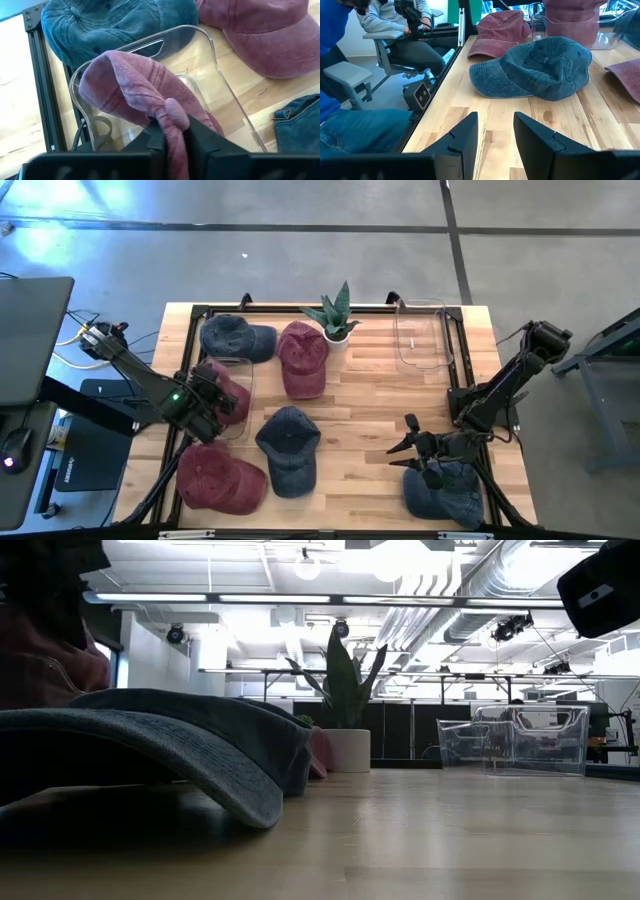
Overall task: Pick & Place hat
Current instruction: Put the right red cap into the left transparent bin
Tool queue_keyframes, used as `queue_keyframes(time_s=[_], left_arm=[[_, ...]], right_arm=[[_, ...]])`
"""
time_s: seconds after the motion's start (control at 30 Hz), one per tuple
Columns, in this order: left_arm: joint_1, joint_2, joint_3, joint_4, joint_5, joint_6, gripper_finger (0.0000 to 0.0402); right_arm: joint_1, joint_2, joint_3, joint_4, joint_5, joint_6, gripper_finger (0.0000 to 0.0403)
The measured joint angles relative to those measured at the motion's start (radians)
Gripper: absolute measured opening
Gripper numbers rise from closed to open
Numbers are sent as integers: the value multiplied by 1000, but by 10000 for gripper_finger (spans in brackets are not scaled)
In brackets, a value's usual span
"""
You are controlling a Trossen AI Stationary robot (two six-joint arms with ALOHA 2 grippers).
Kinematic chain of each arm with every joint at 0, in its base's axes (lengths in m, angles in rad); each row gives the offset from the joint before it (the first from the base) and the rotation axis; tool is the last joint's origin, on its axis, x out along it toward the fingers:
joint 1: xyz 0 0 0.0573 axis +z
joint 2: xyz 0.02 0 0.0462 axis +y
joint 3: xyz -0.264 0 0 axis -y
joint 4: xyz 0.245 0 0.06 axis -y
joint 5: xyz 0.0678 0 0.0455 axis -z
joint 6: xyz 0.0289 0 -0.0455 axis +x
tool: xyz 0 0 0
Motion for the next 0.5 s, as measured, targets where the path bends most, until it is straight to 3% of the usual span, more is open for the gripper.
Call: queue_keyframes(time_s=[0.27, 0.5], left_arm=[[0, -99, 0, 0, -8, 2, 173], [0, -216, 6, -3, -109, 2, 192]], right_arm=[[0, 0, 0, 0, 0, 0, 122], [0, 0, 0, 0, -1, 0, 122]])
